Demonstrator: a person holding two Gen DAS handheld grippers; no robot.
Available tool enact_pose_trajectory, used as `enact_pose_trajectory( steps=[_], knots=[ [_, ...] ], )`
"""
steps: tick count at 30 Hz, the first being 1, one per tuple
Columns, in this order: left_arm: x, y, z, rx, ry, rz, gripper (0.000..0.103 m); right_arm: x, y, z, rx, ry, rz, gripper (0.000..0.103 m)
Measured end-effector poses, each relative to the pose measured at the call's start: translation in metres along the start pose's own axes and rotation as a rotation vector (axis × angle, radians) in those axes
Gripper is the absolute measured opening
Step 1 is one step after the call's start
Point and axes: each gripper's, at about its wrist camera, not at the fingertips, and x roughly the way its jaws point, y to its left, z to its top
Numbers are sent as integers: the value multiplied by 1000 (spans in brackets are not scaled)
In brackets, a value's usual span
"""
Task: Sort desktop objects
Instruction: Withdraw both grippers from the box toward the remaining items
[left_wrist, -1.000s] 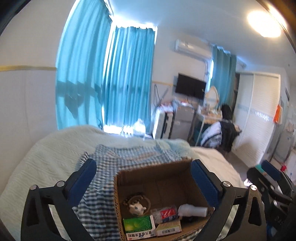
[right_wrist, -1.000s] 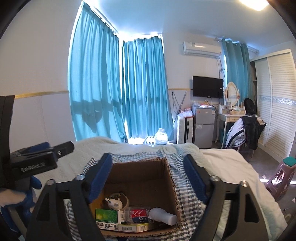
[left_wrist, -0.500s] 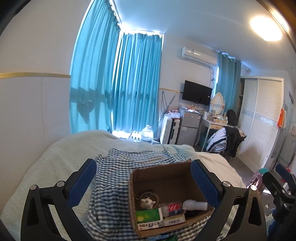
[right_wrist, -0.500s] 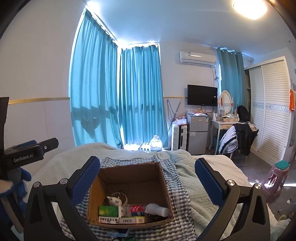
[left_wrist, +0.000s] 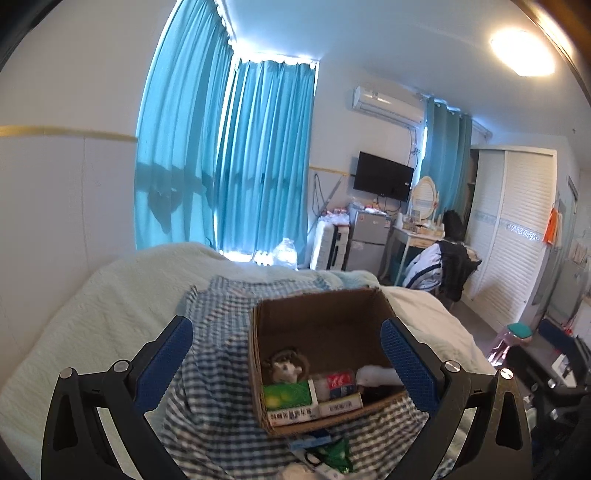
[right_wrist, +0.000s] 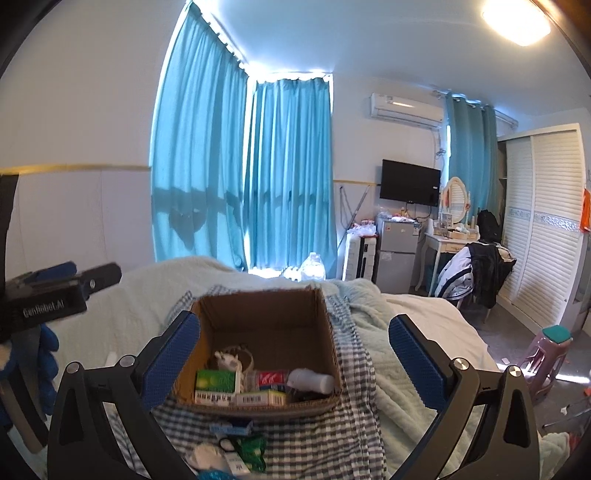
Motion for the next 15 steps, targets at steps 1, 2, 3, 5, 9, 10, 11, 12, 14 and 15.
enact_pose_trajectory(
  steps=[1,2,3,5,9,10,11,12,14,15],
  knots=[
    [1,-1,-3,12,9,9,103,1,0,-4,-6,11,4,103],
    [3,-2,-6,27,24,20,103,3,0,-9,-9,27,14,103],
    [5,-2,-9,42,44,27,103,5,-1,-15,-7,46,26,103],
    [8,-3,-17,62,73,30,103,10,-1,-30,-4,89,52,103],
    [16,-5,-38,99,128,43,103,18,2,-57,-38,154,73,103],
    [18,-4,-43,105,147,42,103,20,3,-64,-45,171,83,103],
    [21,-3,-48,108,166,42,103,22,4,-69,-49,185,92,103],
    [24,-3,-53,111,185,43,103,24,6,-75,-55,201,104,103],
    [30,-2,-63,117,224,42,103,27,9,-86,-74,231,130,103],
    [33,-2,-68,119,240,43,103,29,11,-92,-87,247,144,103]
  ],
)
